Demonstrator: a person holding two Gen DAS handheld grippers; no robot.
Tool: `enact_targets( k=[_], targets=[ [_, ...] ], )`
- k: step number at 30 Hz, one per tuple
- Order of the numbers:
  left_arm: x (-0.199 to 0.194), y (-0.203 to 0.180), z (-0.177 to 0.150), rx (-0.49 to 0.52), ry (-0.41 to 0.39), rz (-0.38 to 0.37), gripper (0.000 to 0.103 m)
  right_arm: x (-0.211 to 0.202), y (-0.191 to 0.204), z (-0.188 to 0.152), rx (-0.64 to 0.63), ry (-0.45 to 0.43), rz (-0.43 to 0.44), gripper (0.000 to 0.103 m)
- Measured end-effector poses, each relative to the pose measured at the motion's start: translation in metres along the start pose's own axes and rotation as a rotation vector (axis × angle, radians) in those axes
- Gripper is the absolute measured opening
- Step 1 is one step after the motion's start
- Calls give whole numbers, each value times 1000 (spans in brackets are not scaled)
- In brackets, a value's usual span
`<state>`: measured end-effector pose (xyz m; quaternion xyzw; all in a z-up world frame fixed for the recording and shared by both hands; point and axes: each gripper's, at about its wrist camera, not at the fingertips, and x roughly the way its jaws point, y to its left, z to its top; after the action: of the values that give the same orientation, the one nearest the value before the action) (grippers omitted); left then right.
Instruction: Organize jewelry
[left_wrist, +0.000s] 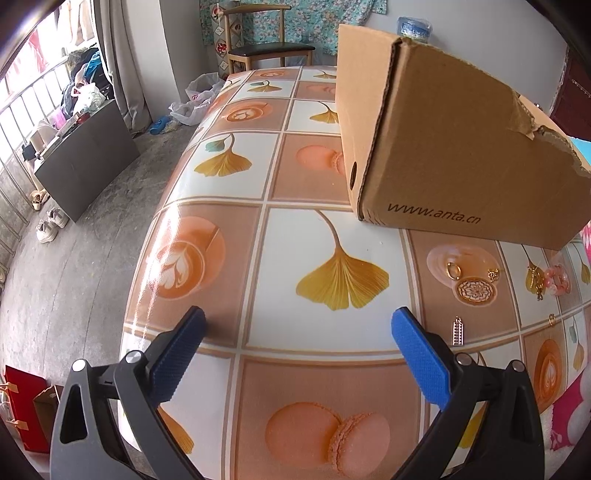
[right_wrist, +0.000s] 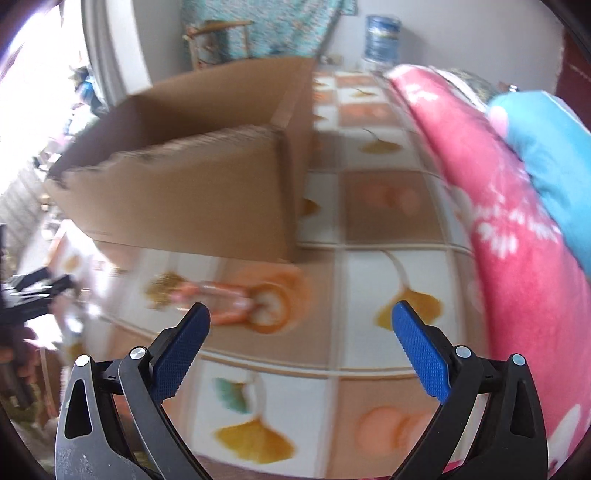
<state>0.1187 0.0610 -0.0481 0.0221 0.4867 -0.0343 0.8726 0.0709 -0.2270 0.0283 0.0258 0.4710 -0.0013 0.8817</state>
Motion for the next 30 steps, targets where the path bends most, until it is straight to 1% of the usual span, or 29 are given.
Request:
enact_targets(
  k=[3,4,5,7,9,13,19,22,24,27,30],
  targets=[
    [-1,0,-1,5,-7,-3,99,3,17,3,2,10,85,94],
    [-1,0,-1,8,-10,-5,99,3,24,4,-6,8,103,92],
    [0,0,-1,9,-11,-5,99,2,31,5,-16,6,119,86],
    [0,0,-1,12,-16,-8,99,4,44,9,-46,4,133,83],
    [1,-1,-1,14,-20,-8,99,8,54,12,-88,4,118,79],
    [0,-1,-2,15,-26,-9,99,22,64,13,-153,29,55,73],
    [1,-1,-1,24,-28,-15,99,45,68,15,-192,91,-14,72],
    [2,-1,0,29,-30,-18,99,53,63,17,-184,112,-44,72],
    [2,-1,0,36,-31,-23,99,55,54,20,-153,116,-41,72],
    [3,-1,0,43,-35,-28,99,57,39,25,-118,113,-54,72],
    [2,0,-1,48,-46,-32,99,59,26,30,-90,111,-86,72]
  ],
)
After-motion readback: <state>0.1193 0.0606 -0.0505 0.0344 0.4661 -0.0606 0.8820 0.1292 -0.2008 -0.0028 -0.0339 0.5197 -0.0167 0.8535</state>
